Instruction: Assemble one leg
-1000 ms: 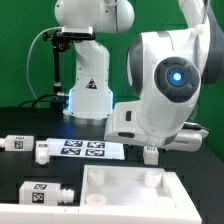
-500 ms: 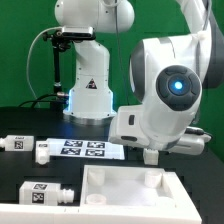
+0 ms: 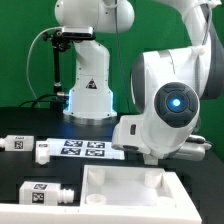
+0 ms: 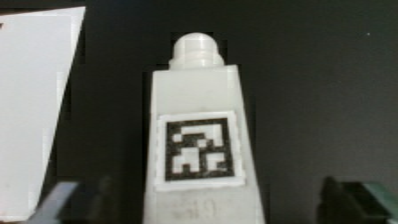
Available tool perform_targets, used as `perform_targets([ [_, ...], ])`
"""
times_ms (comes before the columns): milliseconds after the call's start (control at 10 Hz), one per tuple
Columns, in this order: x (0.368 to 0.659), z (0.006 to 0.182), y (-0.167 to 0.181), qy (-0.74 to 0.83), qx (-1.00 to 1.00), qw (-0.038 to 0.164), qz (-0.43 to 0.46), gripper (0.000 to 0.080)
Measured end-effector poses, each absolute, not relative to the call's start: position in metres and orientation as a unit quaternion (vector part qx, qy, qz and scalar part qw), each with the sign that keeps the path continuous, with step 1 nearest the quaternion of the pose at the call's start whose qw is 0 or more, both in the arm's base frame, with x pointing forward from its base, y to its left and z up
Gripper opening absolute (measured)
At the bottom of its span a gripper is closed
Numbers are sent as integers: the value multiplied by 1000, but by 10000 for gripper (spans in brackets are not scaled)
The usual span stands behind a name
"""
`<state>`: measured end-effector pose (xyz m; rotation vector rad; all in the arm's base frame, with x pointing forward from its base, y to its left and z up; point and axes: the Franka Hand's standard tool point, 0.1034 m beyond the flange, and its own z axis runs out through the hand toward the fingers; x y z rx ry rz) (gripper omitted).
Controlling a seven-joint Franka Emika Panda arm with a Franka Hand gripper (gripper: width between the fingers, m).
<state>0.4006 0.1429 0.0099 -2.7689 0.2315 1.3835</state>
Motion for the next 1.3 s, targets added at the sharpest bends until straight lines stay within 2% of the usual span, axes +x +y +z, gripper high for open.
perform_targets([
  [200,402,12,142,73,-892,20,446,284],
  [300,411,20,139,71,-893,24,445,284],
  [400,427,37,129,60,-892,36,447,285],
  [600,478,74,101,62,-907,62,413,285],
  [700,504,97,94,63,-925,71,368,285],
  [800,518,107,92,61,-943,72,318,285],
  [1300,533,109,93,60,-984,65,153,285],
])
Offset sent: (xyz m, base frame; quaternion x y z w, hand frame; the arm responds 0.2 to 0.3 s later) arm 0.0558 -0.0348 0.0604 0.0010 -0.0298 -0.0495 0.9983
